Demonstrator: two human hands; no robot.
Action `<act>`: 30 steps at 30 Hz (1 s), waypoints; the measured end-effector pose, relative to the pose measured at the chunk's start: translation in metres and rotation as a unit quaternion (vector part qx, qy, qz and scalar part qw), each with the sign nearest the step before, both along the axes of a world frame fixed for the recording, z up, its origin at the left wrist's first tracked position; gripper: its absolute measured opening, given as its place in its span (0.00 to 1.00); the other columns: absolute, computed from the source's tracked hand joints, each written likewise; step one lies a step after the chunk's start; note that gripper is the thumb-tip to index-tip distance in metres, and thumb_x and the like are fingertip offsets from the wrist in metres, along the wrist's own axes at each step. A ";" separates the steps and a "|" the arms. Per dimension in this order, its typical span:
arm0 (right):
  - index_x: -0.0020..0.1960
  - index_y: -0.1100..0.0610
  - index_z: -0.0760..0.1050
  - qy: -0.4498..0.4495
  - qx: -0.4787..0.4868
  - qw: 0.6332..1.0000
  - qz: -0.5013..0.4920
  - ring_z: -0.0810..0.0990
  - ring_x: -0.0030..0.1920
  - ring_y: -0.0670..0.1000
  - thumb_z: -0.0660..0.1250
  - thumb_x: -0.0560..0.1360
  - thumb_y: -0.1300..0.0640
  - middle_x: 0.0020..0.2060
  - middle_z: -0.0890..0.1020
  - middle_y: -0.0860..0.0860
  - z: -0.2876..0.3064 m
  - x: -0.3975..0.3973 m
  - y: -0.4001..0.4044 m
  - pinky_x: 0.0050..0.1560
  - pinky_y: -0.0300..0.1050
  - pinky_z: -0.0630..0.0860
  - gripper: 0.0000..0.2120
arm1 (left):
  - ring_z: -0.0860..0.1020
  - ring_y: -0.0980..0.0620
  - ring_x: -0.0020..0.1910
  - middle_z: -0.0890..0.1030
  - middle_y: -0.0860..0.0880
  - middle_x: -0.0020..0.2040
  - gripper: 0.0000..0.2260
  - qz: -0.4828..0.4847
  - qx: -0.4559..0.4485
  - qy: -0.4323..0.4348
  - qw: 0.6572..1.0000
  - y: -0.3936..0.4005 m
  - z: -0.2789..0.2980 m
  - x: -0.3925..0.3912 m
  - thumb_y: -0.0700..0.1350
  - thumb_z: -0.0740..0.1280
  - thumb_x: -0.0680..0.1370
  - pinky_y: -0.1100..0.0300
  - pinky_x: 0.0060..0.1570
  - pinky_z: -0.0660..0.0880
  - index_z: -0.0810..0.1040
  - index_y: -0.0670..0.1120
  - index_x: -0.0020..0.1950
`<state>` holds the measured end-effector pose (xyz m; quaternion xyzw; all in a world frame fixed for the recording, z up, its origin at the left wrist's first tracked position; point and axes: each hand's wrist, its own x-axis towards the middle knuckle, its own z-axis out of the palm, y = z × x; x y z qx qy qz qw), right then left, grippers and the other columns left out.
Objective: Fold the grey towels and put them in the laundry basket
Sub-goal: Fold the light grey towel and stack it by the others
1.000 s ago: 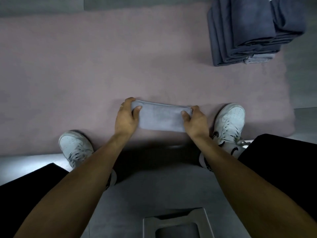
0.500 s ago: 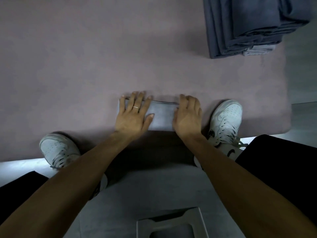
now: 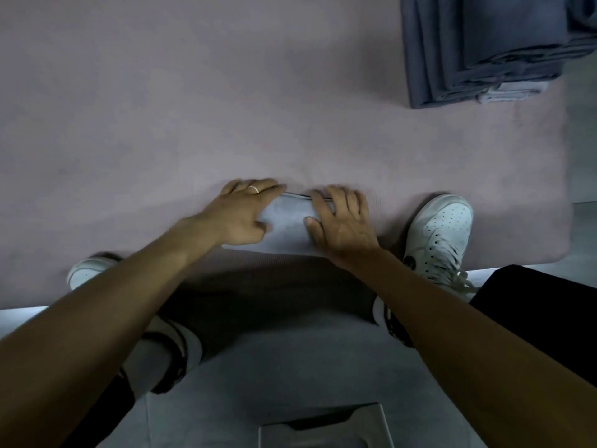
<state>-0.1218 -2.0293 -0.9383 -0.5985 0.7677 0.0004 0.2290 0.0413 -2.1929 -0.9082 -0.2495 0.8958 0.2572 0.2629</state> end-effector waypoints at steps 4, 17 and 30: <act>0.76 0.54 0.59 -0.064 0.087 0.994 0.031 0.61 0.69 0.57 0.54 0.79 0.40 0.70 0.63 0.56 0.018 -0.017 -0.015 0.71 0.55 0.58 0.30 | 0.64 0.42 0.70 0.62 0.44 0.72 0.32 -0.027 -0.052 -0.056 0.997 0.001 0.010 -0.036 0.49 0.70 0.72 0.49 0.68 0.62 0.62 0.48 0.73; 0.71 0.60 0.65 -0.096 0.204 0.974 0.004 0.62 0.69 0.61 0.65 0.76 0.47 0.69 0.63 0.60 0.037 -0.015 -0.043 0.69 0.56 0.65 0.28 | 0.70 0.42 0.63 0.67 0.43 0.64 0.29 -0.022 -0.073 -0.091 0.993 0.021 0.018 -0.032 0.51 0.69 0.70 0.48 0.63 0.66 0.66 0.50 0.70; 0.70 0.56 0.65 -0.069 0.108 0.991 0.047 0.69 0.63 0.56 0.68 0.74 0.50 0.65 0.70 0.56 0.054 0.002 -0.001 0.64 0.49 0.66 0.28 | 0.72 0.44 0.61 0.73 0.44 0.62 0.28 -0.012 -0.102 -0.081 0.991 0.054 0.043 0.003 0.51 0.70 0.70 0.52 0.60 0.68 0.67 0.48 0.68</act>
